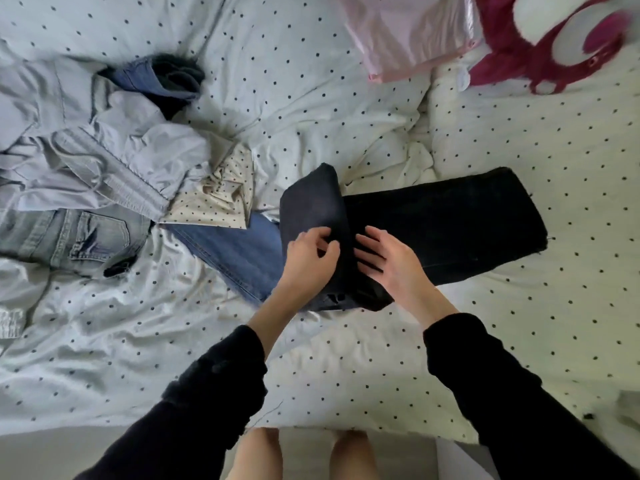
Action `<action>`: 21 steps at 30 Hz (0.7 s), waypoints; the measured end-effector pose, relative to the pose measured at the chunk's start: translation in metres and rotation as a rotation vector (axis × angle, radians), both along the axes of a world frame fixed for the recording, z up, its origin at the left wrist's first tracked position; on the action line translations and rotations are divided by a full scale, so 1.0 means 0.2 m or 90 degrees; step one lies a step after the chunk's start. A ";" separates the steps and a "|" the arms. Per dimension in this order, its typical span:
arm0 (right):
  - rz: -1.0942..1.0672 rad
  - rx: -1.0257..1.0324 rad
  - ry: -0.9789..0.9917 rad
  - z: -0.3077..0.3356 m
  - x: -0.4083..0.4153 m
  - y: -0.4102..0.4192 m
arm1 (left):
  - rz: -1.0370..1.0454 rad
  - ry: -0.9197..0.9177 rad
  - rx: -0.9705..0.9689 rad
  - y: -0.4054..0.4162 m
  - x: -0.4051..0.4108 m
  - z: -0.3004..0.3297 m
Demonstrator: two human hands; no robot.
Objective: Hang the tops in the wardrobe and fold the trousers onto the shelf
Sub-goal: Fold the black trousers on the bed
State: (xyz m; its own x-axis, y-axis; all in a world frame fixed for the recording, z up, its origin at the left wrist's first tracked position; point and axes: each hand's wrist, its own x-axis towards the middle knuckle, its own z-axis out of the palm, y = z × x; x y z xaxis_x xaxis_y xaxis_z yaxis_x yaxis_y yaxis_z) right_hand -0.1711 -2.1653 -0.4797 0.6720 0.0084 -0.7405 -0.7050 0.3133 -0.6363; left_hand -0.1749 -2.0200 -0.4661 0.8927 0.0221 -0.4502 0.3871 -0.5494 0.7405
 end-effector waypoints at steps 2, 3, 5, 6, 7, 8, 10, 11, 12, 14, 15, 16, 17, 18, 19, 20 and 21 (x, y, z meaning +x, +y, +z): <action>0.071 -0.108 -0.035 -0.03 0.02 -0.12 | -0.098 0.005 -0.016 -0.15 -0.02 -0.09; 0.155 -0.222 -0.074 -0.06 0.01 -0.16 | -0.104 0.005 -0.024 -0.19 -0.04 -0.12; 0.340 -0.460 -0.194 -0.14 -0.01 -0.20 | -0.008 -0.017 -0.006 -0.19 -0.05 -0.20; 0.426 -0.528 -0.245 -0.20 -0.02 -0.21 | 0.065 -0.020 0.026 -0.18 -0.05 -0.25; 0.499 -0.561 -0.276 -0.24 -0.04 -0.20 | 0.124 -0.007 0.056 -0.13 -0.04 -0.30; 0.571 -0.590 -0.295 -0.28 -0.07 -0.18 | 0.161 0.032 0.079 -0.09 -0.04 -0.34; 0.695 -0.676 -0.313 -0.35 -0.11 -0.15 | 0.189 0.145 0.046 -0.01 -0.04 -0.40; 0.727 -0.701 -0.314 -0.39 -0.12 -0.15 | 0.203 0.189 -0.003 0.00 -0.04 -0.43; 0.739 -0.711 -0.308 -0.40 -0.12 -0.15 | 0.221 0.223 -0.048 0.00 -0.03 -0.44; 0.747 -0.684 -0.285 -0.43 -0.10 -0.15 | 0.260 0.250 -0.098 0.00 -0.01 -0.45; 0.752 -0.659 -0.274 -0.43 -0.09 -0.16 | 0.272 0.251 -0.109 0.00 0.00 -0.45; 0.754 -0.626 -0.261 -0.42 -0.08 -0.16 | 0.280 0.249 -0.116 0.00 0.02 -0.44; 0.746 -0.586 -0.247 -0.41 -0.06 -0.16 | 0.280 0.240 -0.108 -0.01 0.03 -0.42; 0.729 -0.541 -0.236 -0.40 -0.05 -0.15 | 0.271 0.224 -0.089 -0.01 0.04 -0.38; 0.705 -0.500 -0.234 -0.38 -0.03 -0.15 | 0.259 0.201 -0.059 -0.02 0.06 -0.34; 0.681 -0.463 -0.241 -0.36 -0.02 -0.14 | 0.247 0.175 -0.027 -0.02 0.07 -0.28; 0.659 -0.423 -0.250 -0.35 -0.01 -0.13 | 0.235 0.148 0.005 -0.02 0.08 -0.22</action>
